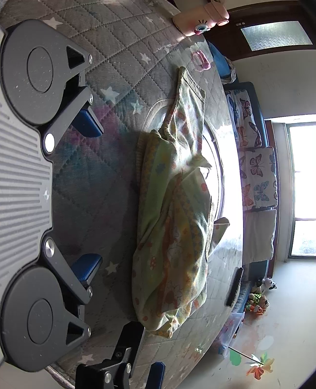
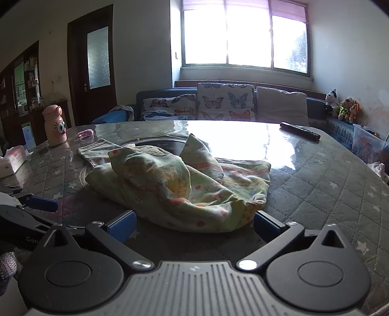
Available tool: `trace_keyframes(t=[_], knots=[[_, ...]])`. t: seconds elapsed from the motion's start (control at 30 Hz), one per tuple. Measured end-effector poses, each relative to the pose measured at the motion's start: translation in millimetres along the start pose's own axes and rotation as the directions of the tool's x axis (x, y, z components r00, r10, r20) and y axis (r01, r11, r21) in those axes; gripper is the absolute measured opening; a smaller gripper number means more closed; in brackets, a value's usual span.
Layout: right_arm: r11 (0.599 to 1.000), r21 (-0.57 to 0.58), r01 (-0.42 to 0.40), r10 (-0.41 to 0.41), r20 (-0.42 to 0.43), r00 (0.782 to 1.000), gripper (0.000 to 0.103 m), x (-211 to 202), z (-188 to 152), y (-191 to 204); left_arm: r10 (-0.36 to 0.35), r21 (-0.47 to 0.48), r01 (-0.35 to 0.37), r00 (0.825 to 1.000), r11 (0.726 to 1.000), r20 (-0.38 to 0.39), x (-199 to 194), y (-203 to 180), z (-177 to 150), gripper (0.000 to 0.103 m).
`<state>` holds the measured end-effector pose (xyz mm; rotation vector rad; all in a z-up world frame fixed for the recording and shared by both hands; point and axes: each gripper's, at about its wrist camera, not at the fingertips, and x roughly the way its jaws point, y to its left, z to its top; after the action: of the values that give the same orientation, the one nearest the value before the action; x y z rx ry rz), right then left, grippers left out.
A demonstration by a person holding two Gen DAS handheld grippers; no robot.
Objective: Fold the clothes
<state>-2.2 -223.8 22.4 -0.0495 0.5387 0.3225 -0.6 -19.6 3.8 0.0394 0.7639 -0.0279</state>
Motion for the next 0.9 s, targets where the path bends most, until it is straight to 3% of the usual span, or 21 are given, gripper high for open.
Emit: trace_keyframes(t=[0.33,0.7,0.9], knots=[[1.0,-0.014,-0.028,0.028,0.014,0.999,0.103,7,13,4,0.025,-0.018,-0.025,1.0,1.0,0.017,2,12,15,0.103],[0.998,0.003,-0.068,0.068,0.058,0.996,0.103,13,43,-5,0.085,-0.045,-0.081,0.992,0.996,0.094,-2,39,47,0.103],[0.989,0.047,-0.143,0.141,0.037,0.989,0.103,39,60,-13,0.077,-0.083,-0.067,0.99,0.994,0.121,7,50,76,0.103]])
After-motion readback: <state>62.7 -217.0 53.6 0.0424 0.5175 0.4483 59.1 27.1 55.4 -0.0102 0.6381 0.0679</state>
